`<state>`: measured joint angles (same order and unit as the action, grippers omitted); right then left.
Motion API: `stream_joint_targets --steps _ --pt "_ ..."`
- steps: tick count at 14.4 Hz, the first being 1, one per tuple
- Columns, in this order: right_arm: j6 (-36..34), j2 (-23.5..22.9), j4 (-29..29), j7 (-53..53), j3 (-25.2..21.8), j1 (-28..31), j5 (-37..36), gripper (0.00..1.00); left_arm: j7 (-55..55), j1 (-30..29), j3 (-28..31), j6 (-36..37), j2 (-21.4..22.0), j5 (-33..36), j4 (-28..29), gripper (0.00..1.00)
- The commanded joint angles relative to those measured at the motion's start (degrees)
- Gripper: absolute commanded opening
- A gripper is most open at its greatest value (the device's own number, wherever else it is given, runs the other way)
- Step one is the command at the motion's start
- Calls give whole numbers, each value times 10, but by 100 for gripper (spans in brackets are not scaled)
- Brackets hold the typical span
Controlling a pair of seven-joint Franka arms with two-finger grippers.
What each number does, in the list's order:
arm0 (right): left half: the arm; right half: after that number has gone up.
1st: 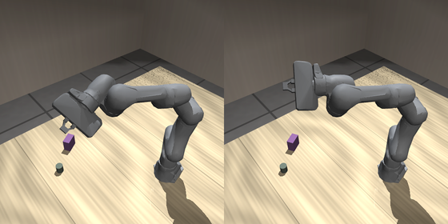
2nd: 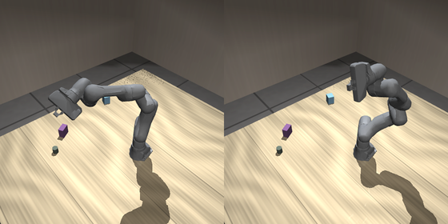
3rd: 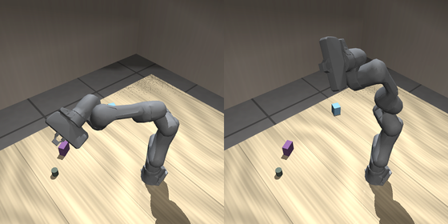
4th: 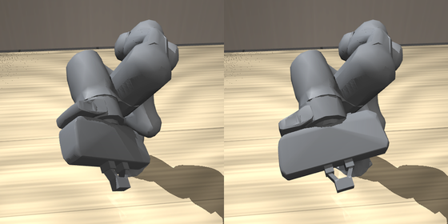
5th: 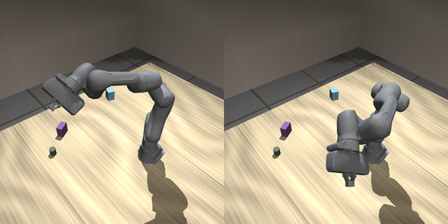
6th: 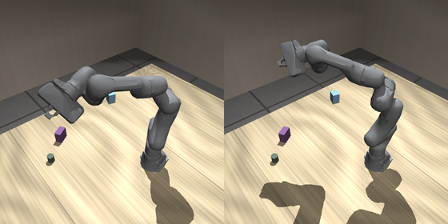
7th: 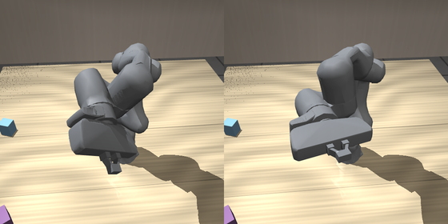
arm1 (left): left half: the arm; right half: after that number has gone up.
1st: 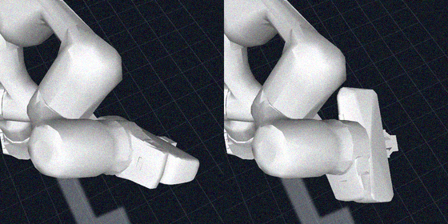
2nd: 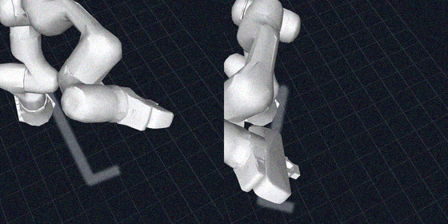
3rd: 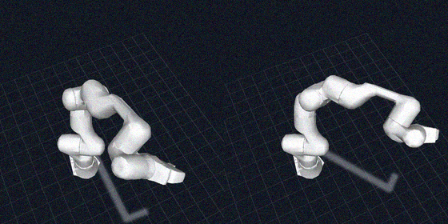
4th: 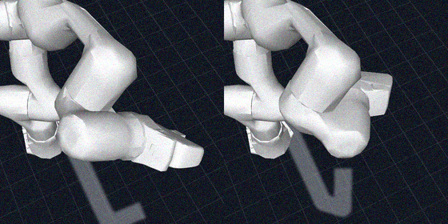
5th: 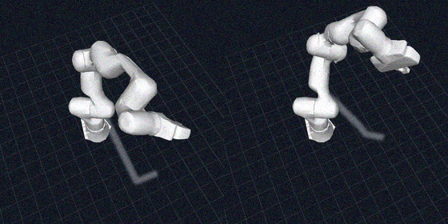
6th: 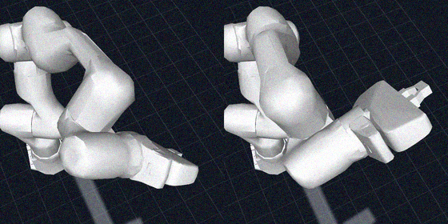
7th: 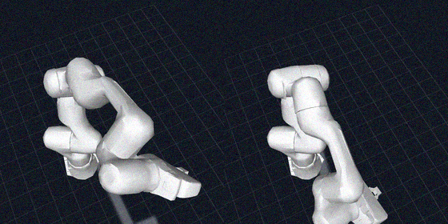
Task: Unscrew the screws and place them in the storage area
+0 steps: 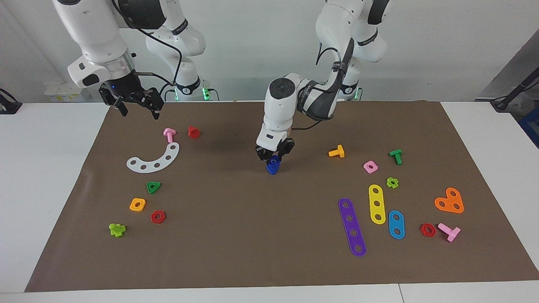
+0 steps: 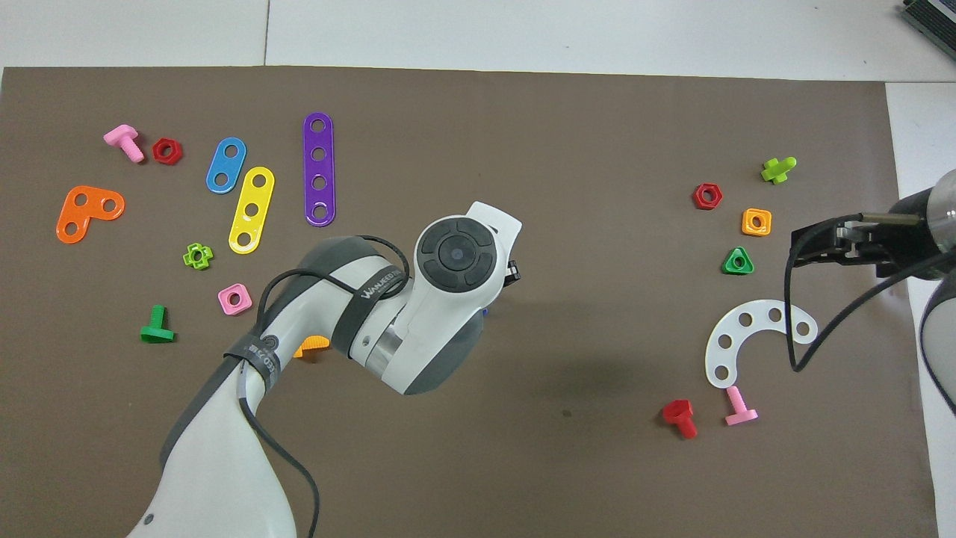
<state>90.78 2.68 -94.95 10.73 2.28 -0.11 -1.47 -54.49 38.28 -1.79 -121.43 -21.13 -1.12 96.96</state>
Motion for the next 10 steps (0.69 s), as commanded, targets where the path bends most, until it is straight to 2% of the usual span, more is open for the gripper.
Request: stream_joint_targets --steps 1,3,7,10 --pt "10 4 -1 -12 3 8 5 100 5 -42 -1 44 27 -5 -10 0" --pt "39 7 -22 -5 4 1 5 99 48 -78 -1 68 39 -5 -7 0" --pt "105 19 -72 23 9 -32 5 97 254 -166 -2 98 48 -7 12 0" --pt "137 -3 -79 85 10 -89 4 93 385 -216 -1 79 67 -7 66 0"
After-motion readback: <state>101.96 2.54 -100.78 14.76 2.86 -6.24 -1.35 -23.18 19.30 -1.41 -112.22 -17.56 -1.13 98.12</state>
